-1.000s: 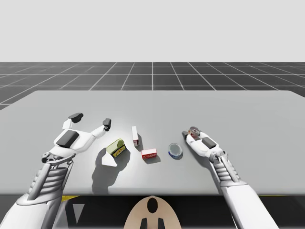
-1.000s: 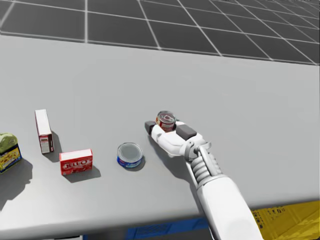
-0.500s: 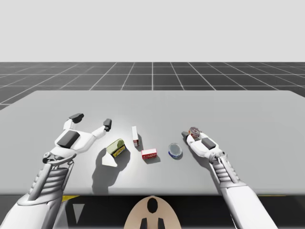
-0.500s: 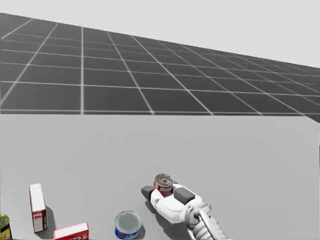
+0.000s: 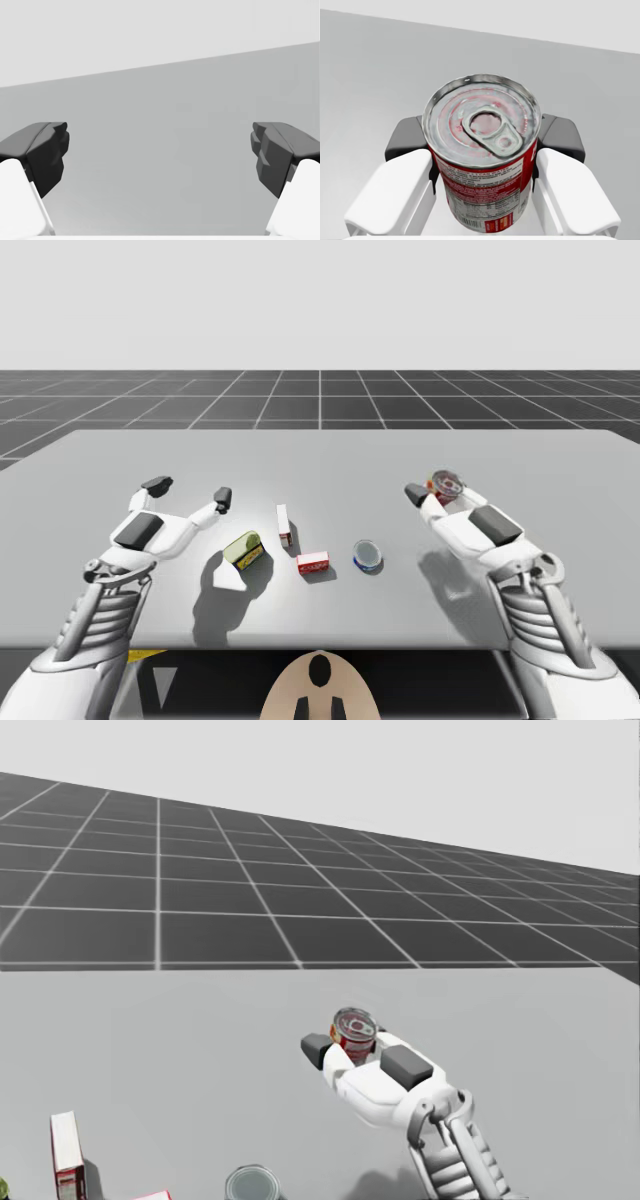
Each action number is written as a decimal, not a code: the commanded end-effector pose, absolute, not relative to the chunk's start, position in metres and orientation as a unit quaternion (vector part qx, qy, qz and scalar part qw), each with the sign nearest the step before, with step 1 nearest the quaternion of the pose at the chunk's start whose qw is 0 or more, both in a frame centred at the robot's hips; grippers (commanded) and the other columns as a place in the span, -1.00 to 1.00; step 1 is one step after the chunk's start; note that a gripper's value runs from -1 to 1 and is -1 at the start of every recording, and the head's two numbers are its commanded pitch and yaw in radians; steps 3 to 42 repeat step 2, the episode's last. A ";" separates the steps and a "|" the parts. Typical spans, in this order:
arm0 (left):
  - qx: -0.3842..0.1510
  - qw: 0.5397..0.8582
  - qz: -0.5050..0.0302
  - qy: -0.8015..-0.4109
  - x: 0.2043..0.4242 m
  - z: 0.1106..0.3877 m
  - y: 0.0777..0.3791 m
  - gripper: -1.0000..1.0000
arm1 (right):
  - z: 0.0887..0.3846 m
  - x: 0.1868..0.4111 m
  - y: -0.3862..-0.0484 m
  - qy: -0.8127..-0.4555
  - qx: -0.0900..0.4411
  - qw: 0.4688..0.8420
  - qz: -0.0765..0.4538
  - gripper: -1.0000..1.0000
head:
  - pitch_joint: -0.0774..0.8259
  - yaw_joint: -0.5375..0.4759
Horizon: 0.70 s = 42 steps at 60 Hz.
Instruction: Pick up the tomato soup can and lift it.
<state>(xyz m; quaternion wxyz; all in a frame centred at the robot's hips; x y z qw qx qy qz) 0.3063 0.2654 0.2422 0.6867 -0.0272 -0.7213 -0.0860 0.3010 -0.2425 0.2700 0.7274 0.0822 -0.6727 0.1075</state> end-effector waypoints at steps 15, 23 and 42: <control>-0.026 0.687 -0.082 -0.722 0.306 0.244 0.266 -1.00 | 0.363 0.282 -0.232 -0.759 0.068 0.634 0.131 1.00 | -0.21 -0.61; -0.026 0.687 -0.082 -0.722 0.306 0.244 0.266 -1.00 | 0.363 0.282 -0.232 -0.759 0.068 0.634 0.131 1.00 | -0.21 -0.61; -0.026 0.687 -0.082 -0.722 0.306 0.244 0.266 -1.00 | 0.363 0.282 -0.232 -0.759 0.068 0.634 0.131 1.00 | -0.21 -0.61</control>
